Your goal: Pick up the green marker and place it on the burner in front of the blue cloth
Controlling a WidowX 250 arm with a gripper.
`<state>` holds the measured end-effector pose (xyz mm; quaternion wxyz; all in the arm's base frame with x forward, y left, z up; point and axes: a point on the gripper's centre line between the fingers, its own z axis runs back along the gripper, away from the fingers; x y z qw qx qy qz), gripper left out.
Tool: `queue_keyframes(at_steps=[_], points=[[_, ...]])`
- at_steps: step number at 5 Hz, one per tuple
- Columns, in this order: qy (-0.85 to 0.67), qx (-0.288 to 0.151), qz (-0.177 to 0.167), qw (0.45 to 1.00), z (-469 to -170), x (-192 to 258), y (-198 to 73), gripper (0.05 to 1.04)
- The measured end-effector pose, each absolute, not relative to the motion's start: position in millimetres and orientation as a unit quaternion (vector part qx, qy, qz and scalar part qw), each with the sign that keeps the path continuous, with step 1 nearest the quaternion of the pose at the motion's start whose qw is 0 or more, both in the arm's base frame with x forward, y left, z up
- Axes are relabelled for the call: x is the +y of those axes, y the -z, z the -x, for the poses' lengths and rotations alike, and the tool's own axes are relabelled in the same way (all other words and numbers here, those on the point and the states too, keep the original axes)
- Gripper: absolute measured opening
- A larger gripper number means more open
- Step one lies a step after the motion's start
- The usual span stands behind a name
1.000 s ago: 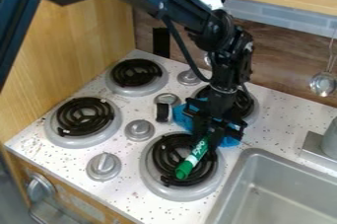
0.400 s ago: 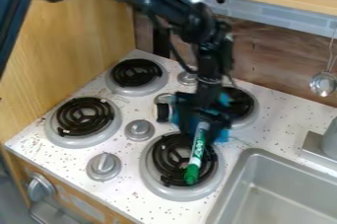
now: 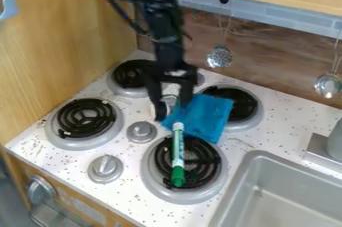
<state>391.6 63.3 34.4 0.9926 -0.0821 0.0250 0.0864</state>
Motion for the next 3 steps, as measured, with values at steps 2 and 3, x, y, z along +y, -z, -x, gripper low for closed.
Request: queue_keyframes(at_steps=[2, 3], points=[[-0.135, -0.010, 0.148, 0.980, -359, 140, -90, 1.001], [-0.124, -0.028, 0.089, 0.988, -349, 156, -91, 1.001]])
